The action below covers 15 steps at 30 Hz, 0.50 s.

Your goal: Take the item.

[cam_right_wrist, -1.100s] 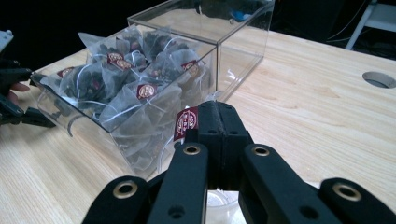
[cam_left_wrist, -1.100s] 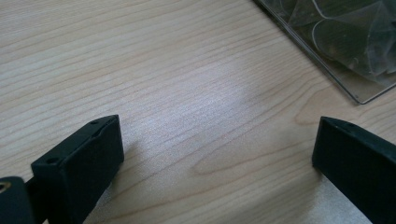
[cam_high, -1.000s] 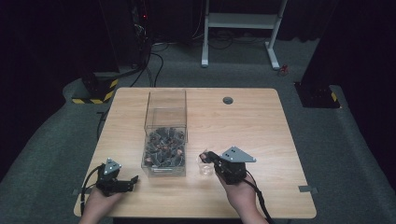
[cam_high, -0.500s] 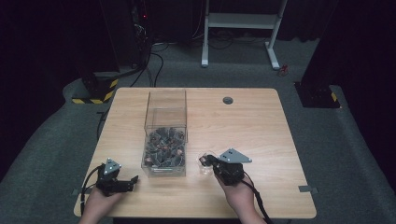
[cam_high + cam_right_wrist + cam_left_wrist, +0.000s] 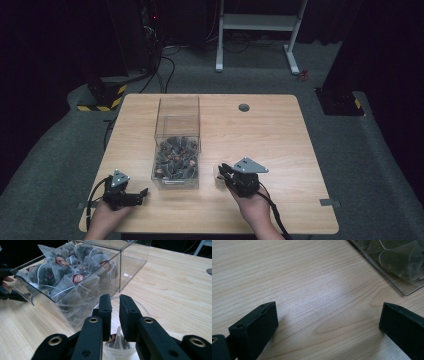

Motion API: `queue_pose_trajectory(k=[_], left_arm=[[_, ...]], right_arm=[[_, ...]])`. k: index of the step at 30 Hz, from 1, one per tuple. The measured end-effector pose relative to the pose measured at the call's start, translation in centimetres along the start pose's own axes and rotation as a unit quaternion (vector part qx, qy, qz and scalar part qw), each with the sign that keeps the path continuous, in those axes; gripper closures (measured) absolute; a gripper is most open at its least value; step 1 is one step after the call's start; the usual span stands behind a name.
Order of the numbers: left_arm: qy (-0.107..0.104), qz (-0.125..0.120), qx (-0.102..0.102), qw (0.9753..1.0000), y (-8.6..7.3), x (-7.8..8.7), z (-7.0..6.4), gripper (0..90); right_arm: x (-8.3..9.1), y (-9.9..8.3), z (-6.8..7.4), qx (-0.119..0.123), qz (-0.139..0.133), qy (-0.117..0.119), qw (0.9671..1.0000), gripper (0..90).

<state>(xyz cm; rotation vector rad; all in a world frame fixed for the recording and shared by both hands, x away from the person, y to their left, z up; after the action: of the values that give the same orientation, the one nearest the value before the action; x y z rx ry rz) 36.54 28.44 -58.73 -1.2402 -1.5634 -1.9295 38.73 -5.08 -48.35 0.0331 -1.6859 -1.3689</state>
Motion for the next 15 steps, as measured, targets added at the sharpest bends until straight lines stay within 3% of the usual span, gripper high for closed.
queue_pose_trajectory(k=[15], left_arm=[[0.000, 0.000, 0.000, 1.0000, 0.00, 0.00, 0.00, 2.3]], right_arm=[[0.99, 0.86, -0.41, -0.005, -0.020, -0.005, 0.9998, 62.6]])
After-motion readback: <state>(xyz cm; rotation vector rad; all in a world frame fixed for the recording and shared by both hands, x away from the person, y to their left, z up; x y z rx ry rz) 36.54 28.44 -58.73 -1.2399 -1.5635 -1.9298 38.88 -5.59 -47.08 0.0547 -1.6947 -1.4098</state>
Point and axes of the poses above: each handheld gripper's, and its own axes: x roughly backward along the jaws, y roughly out of its top, z roughly to its left, the point moved 8 cm from there along -x, roughly forward along the jaws, and after that the axes turned 9 degrees about z, right-handed, at the moved point
